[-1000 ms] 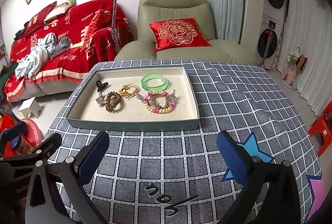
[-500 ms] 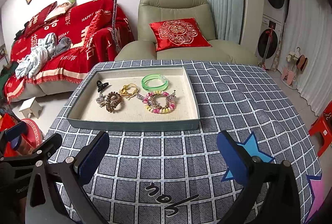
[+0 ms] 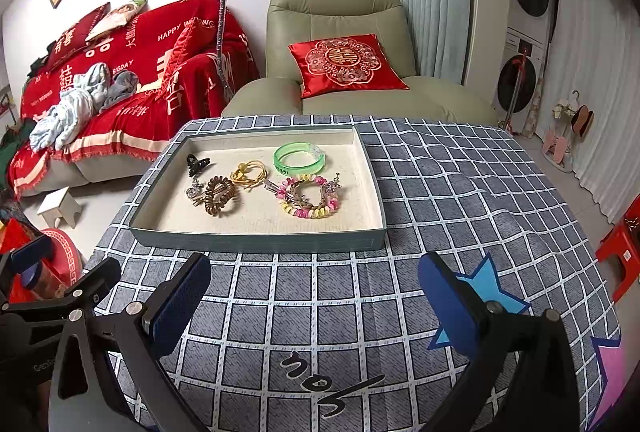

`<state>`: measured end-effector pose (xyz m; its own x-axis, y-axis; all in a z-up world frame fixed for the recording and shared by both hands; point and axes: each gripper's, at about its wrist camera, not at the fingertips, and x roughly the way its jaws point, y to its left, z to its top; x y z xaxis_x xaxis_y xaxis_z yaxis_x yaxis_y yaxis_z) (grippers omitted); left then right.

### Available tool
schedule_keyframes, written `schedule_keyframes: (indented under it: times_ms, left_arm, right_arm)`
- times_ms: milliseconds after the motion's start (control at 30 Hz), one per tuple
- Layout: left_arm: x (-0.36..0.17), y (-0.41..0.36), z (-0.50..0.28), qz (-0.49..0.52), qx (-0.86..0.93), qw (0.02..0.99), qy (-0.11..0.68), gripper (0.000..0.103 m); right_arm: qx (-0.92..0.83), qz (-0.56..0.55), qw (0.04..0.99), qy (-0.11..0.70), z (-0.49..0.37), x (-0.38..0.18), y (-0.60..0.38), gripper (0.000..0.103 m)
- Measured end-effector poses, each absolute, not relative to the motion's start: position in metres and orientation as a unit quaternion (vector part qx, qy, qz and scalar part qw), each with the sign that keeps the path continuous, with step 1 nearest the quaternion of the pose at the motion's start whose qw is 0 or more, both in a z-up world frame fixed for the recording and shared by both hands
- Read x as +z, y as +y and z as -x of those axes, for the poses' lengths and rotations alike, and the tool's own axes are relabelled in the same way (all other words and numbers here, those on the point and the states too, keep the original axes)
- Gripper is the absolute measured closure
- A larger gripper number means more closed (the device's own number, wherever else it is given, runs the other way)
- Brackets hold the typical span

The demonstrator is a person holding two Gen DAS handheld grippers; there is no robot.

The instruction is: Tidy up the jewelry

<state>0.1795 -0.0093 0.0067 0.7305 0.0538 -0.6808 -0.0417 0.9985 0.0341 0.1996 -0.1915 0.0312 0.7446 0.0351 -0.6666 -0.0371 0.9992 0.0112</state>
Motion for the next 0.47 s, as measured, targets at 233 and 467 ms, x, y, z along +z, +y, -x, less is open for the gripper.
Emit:
schedule_keyframes:
  times_ms: [233,467]
  left_arm:
    - [0.0076,-0.0083,-0.1817,-0.005,0.026,0.93,0.367,0.0]
    - [0.0083,-0.0077,-0.1809,-0.008,0.023,0.931,0.363,0.0]
  right_arm:
    - [0.02,0.001,0.934,0.357,-0.1991,0.0311,-0.1908,0.0]
    - [0.02,0.001,0.933,0.359,-0.1977,0.0287,-0.1894,0.0]
